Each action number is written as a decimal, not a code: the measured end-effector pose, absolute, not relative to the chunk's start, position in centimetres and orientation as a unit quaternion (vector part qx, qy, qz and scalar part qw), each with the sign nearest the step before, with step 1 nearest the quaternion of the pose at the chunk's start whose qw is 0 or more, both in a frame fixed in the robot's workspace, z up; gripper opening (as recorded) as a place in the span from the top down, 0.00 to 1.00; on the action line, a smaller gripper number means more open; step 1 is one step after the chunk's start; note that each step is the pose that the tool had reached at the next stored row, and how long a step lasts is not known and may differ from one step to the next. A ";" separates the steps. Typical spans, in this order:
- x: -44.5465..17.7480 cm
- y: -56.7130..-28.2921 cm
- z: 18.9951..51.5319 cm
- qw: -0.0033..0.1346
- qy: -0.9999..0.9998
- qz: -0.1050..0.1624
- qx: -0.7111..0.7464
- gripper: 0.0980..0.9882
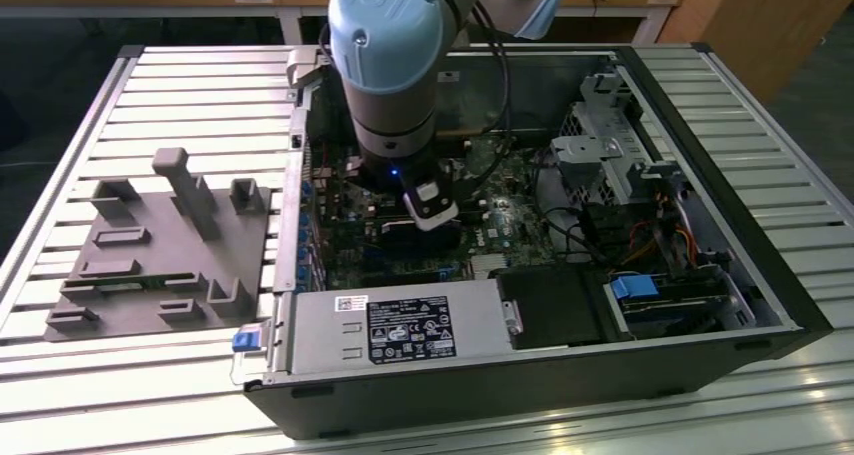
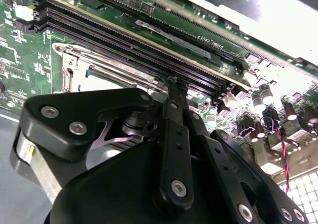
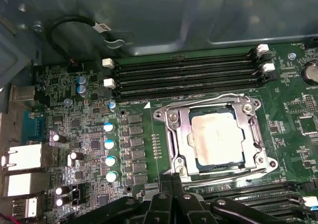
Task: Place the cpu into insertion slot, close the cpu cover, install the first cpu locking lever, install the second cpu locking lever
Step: 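Install the second cpu locking lever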
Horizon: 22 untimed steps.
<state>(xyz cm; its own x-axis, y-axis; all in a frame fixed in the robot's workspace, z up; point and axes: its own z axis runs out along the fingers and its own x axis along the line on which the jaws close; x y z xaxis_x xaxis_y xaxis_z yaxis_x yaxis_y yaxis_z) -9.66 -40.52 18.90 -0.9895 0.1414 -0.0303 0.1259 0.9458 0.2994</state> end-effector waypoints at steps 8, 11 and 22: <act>-9.7 -40.5 18.6 0.026 0.986 0.150 0.068 0.99; -9.7 -40.5 18.6 0.026 0.986 0.150 0.068 0.99; -9.7 -40.5 18.7 0.026 0.986 0.150 0.068 0.99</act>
